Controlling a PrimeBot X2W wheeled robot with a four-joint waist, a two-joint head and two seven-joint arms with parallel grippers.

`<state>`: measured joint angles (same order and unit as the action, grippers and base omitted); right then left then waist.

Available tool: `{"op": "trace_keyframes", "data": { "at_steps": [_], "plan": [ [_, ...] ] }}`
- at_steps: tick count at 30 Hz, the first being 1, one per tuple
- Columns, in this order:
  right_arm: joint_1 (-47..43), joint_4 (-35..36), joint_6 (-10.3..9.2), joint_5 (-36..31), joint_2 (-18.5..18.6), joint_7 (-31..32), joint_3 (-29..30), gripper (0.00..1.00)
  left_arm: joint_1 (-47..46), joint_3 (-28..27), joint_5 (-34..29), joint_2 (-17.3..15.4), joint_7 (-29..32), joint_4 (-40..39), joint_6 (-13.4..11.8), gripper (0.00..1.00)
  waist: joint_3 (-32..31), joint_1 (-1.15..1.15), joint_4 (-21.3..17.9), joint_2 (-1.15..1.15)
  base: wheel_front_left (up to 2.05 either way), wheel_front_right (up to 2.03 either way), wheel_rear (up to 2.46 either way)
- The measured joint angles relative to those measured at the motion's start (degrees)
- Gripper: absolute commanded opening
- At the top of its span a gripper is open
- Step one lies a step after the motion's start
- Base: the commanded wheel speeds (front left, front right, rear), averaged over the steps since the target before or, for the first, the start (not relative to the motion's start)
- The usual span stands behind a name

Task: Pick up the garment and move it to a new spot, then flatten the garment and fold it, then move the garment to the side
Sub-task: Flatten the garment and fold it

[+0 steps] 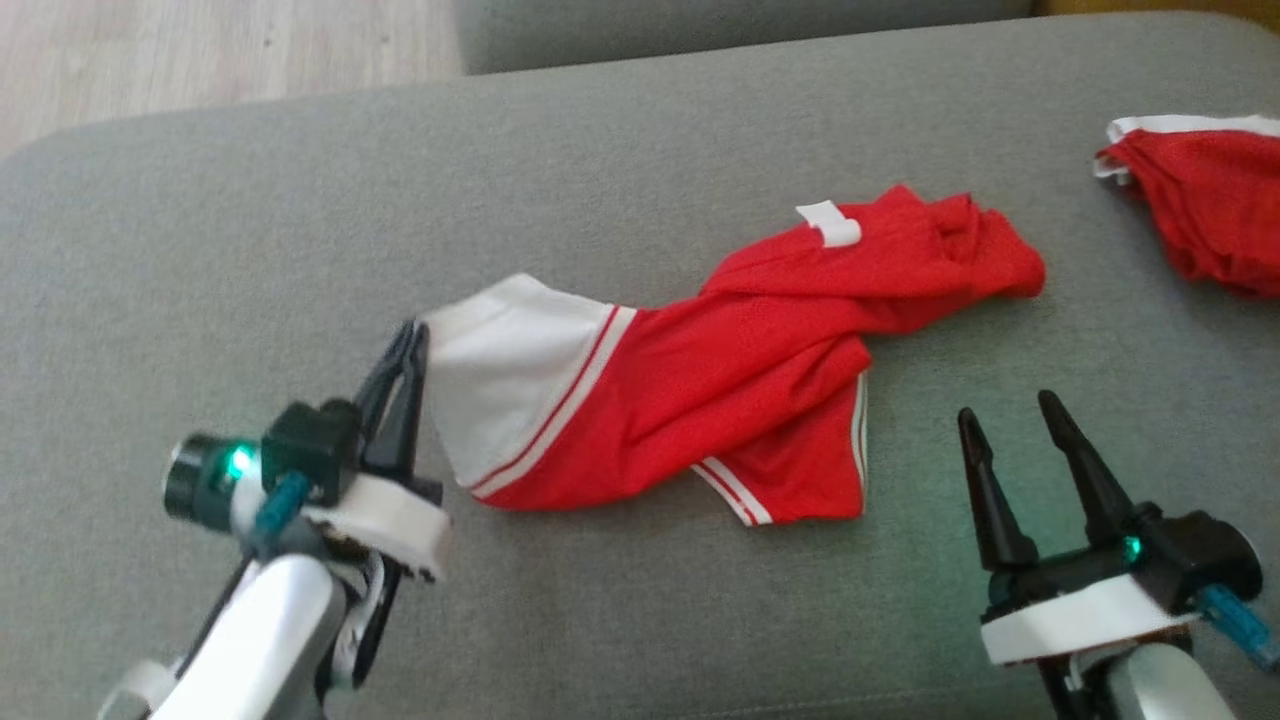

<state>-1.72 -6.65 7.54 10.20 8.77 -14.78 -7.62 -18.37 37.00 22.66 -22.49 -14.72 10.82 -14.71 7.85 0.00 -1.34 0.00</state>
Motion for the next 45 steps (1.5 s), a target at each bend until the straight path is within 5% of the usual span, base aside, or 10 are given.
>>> {"op": "trace_keyframes", "data": {
  "at_steps": [8, 14, 17, 25, 34, 35, 37, 38, 45],
  "plan": [
    [10.9, -11.7, 0.00, 4.3, 5.3, 0.3, 0.3, 1.00, 4.3, -0.6, -1.0, 3.5, 0.0, -0.8, -0.4, 0.00, 2.8, 0.00, 3.2, 0.00, 0.00, 0.00, 0.00],
    [26.6, -19.7, 0.00, 16.6, 16.4, 16.7, -10.3, 1.00, 4.3, -2.4, -3.2, 6.3, 0.0, -0.1, 1.6, 0.00, 4.5, 0.00, 5.6, 0.00, 0.00, 0.00, 0.00],
    [31.9, -22.3, 0.00, 21.3, 19.1, 23.0, -13.9, 1.00, 4.3, -2.8, -4.4, 6.8, 0.0, 0.4, 2.2, 0.00, 4.9, 0.00, 6.0, 0.00, 0.00, 0.00, 0.00],
    [39.1, -28.5, 0.00, 26.2, 20.2, 27.8, -21.1, 1.00, 4.2, -3.5, -6.5, 8.1, 0.0, 1.4, 4.2, 0.00, 5.8, 0.00, 7.0, 0.00, 0.00, 0.00, 0.00],
    [42.7, -36.5, 0.00, 29.7, 19.7, 25.0, -25.9, 1.00, 3.9, -3.6, -9.0, 9.4, 0.0, 2.8, 6.2, 0.00, 6.4, 0.00, 8.9, 0.00, 0.00, 0.00, 0.00],
    [42.9, -36.9, 0.00, 30.5, 19.6, 24.7, -26.6, 0.92, 3.8, -3.5, -9.1, 9.5, 0.0, 2.9, 6.3, 0.00, 6.4, 0.00, 9.0, 0.00, 0.00, 0.00, 0.00],
    [43.5, -37.2, 0.00, 31.2, 19.5, 23.2, -28.3, 0.20, 3.4, -3.5, -9.6, 9.6, 0.0, 3.2, 6.7, 0.00, 6.5, 0.00, 9.2, 0.00, 0.00, 0.00, 0.00],
    [43.8, -37.4, 0.00, 31.4, 19.4, 22.5, -29.1, 0.00, 3.1, -3.5, -9.6, 9.7, 0.0, 3.3, 6.7, 0.00, 6.5, 0.00, 9.3, 0.00, 0.00, 0.00, 0.00],
    [46.0, -39.3, 0.00, 33.7, 20.7, 14.3, -31.3, 0.00, 1.9, -4.2, -12.6, 9.1, 0.0, 1.9, 7.2, 0.00, 4.9, 0.00, 9.2, 0.00, 0.00, 0.00, 0.00]
  ]
}}
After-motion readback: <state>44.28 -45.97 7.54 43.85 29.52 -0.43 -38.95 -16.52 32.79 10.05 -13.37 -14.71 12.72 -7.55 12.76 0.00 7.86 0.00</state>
